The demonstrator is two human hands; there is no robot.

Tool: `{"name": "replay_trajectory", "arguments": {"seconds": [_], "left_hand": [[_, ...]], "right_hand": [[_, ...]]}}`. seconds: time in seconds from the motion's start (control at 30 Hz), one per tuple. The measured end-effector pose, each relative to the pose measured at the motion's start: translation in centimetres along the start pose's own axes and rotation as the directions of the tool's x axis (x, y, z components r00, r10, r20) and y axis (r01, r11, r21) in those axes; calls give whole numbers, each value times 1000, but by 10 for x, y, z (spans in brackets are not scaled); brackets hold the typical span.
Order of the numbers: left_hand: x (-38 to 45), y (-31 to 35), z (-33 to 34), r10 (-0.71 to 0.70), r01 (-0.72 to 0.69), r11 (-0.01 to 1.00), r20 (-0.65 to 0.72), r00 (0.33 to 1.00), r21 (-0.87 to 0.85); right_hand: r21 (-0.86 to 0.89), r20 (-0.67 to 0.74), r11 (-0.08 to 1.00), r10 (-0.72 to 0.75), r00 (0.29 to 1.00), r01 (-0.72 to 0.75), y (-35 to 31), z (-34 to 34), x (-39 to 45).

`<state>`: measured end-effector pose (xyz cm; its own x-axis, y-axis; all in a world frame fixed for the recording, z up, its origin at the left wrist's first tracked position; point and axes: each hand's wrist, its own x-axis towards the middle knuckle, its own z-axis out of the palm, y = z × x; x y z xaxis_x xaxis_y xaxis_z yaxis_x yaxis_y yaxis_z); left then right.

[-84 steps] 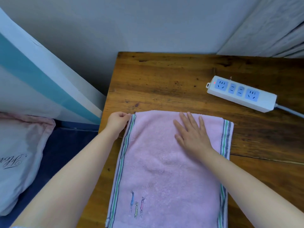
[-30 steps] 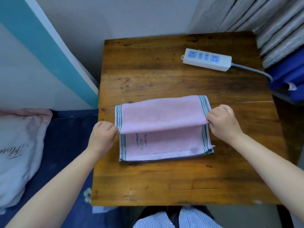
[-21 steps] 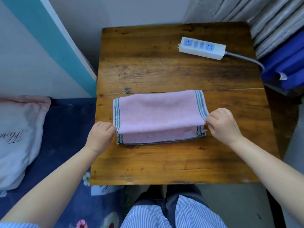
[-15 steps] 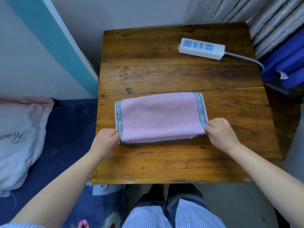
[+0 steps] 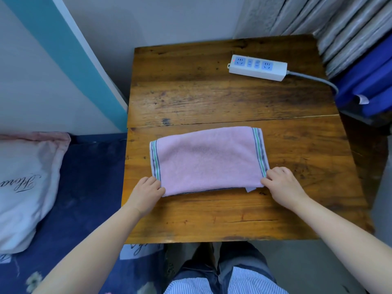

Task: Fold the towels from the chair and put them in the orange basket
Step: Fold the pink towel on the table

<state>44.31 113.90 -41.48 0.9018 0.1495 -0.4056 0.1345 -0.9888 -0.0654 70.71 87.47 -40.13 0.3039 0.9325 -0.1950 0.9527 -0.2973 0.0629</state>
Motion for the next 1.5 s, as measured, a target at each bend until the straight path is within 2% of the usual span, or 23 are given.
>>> {"name": "replay_trajectory", "arguments": {"seconds": [0.13, 0.2, 0.23, 0.27, 0.3, 0.37, 0.4, 0.5, 0.53, 0.63, 0.73, 0.87, 1.0, 1.1, 1.2, 1.3, 1.37, 1.43, 1.5], "left_hand": [[2, 16, -32, -105, 102, 994, 178, 978, 31], [11, 20, -44, -196, 201, 980, 275, 941, 10], [16, 23, -51, -235, 252, 967, 275, 932, -28], [23, 25, -59, -265, 281, 959, 220, 939, -44], [31, 26, -65, -300, 307, 947, 84, 950, -92], [56, 28, -72, -323, 289, 924, -110, 940, -249], [71, 29, -76, -350, 294, 909, -157, 924, -296], [114, 44, -86, -410, 351, 861, -93, 907, -367], [124, 51, -84, -407, 357, 852, -55, 912, -383], [144, 63, -65, -387, 376, 869, 33, 922, -323], [152, 65, -45, -375, 364, 886, 19, 927, -288], [156, 67, -43, -369, 363, 874, 46, 928, -323], [154, 66, -54, -433, 436, 815, 97, 896, -382], [155, 67, -49, -452, 416, 822, -1, 892, -389], [150, 75, -57, -472, 440, 794, 30, 881, -418], [143, 76, -49, -459, 444, 810, 59, 887, -384], [142, 77, -50, -408, 429, 796, 144, 901, -428], [141, 79, -44, -377, 403, 792, 153, 914, -459], [139, 77, -44, -380, 385, 786, 114, 918, -484]], "right_hand": [[14, 127, 995, 92, 988, -95, -6, -2, 1], [24, 91, 995, 96, 991, -98, -7, -5, 4], [34, 50, 995, 93, 994, -95, -7, -9, 7], [48, 15, 994, 101, 995, -101, -7, -15, 12], [71, -11, 991, 114, 993, -113, -8, -18, 19], [80, -49, 988, 138, 989, -134, -12, -25, 37], [78, -41, 984, 161, 986, -158, -13, -26, 49], [27, 30, 977, 210, 977, -211, -13, -27, 83], [21, 46, 975, 219, 975, -220, -13, -22, 90], [67, 212, 960, 254, 944, -273, -8, -18, 97], [85, 280, 946, 279, 918, -313, 5, -6, 92], [167, 427, 905, 291, 856, -391, 16, 6, 81], [210, 450, 883, 293, 844, -419, 13, 3, 77], [241, 444, 877, 280, 851, -414, 15, 0, 77], [258, 420, 866, 300, 857, -429, 17, -1, 77], [287, 425, 793, 397, 813, -537, 10, -1, 69], [306, 431, 740, 454, 780, -599, 4, -1, 61], [370, 398, 699, 477, 784, -613, -2, -4, 54], [452, 353, 685, 452, 819, -572, -7, -8, 50]]}}
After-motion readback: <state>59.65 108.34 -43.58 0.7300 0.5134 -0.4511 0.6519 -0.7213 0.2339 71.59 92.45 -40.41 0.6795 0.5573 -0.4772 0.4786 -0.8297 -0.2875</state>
